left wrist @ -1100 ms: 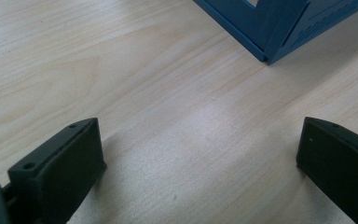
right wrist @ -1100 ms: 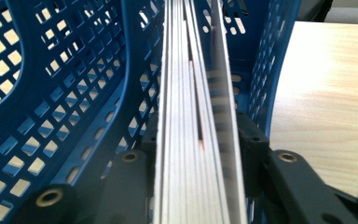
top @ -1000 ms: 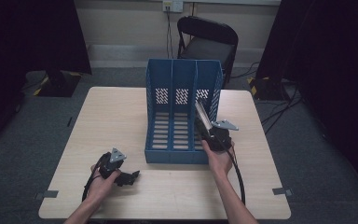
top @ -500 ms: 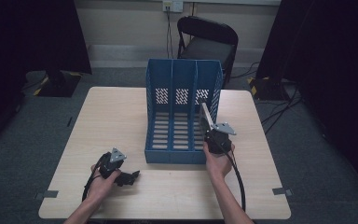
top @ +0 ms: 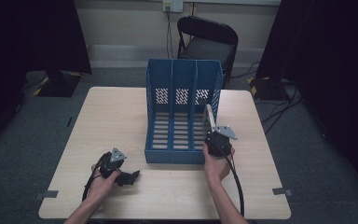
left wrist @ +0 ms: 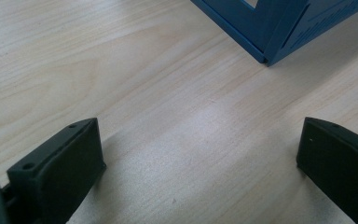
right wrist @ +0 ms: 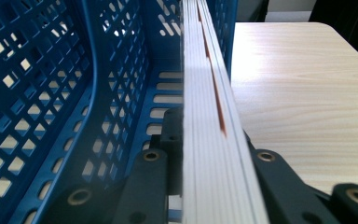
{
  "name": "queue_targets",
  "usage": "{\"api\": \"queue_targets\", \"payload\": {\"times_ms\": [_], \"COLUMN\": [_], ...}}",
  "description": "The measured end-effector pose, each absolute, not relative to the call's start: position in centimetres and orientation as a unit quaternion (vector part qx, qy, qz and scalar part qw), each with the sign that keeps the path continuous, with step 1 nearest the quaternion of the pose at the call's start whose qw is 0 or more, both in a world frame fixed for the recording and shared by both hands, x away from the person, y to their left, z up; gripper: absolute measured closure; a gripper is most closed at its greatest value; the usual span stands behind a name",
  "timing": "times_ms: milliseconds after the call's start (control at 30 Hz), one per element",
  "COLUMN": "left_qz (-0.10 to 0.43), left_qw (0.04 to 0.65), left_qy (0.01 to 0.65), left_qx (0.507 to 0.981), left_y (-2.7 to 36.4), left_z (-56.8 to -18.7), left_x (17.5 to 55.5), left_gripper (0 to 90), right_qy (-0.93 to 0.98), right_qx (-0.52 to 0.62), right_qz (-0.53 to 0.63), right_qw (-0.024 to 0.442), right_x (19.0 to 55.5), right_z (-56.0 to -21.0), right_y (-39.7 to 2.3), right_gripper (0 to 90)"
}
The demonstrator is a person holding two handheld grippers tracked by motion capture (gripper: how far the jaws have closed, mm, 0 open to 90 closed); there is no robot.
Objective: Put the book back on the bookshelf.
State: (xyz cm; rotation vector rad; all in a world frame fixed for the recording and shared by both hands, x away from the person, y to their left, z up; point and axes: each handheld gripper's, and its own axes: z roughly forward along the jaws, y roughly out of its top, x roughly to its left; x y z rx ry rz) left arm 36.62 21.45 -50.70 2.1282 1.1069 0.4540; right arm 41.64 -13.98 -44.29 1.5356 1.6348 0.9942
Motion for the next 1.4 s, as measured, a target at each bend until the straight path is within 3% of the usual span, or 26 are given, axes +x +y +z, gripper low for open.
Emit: {"api": "queue_targets", "payload": {"times_ms": [300,500,900,1133,1400], "left_qz": [0.175,0.175,0.175,0.176,0.176], "left_qw": [0.343,0.343,0.342,0.343,0.343], "left_qy": [0.426,0.426,0.425,0.426,0.426], "left_qx": [0.819,0.819,0.819,0.818,0.818], "left_y": [21.5,21.4,21.5,21.4,21.4], "left_z": [-50.7,-50.7,-50.7,-50.7,-50.7], "left_x": [36.6,36.6,36.6,36.6,36.6], "left_gripper": [0.0,0.0,0.0,0.0,0.0], "right_qy": [0.646,0.655,0.604,0.593,0.607], "right_qx": [0.572,0.571,0.601,0.615,0.609], "right_qz": [0.384,0.375,0.370,0.361,0.361], "right_qw": [0.327,0.322,0.370,0.373,0.361], "right_x": [42.6,43.1,42.5,42.5,42.9], "right_z": [-42.9,-42.8,-43.4,-43.3,-43.0], "right_y": [-14.2,-14.4,-13.9,-13.6,-14.1], "right_gripper": [68.3,76.6,77.2,76.5,64.3]}}
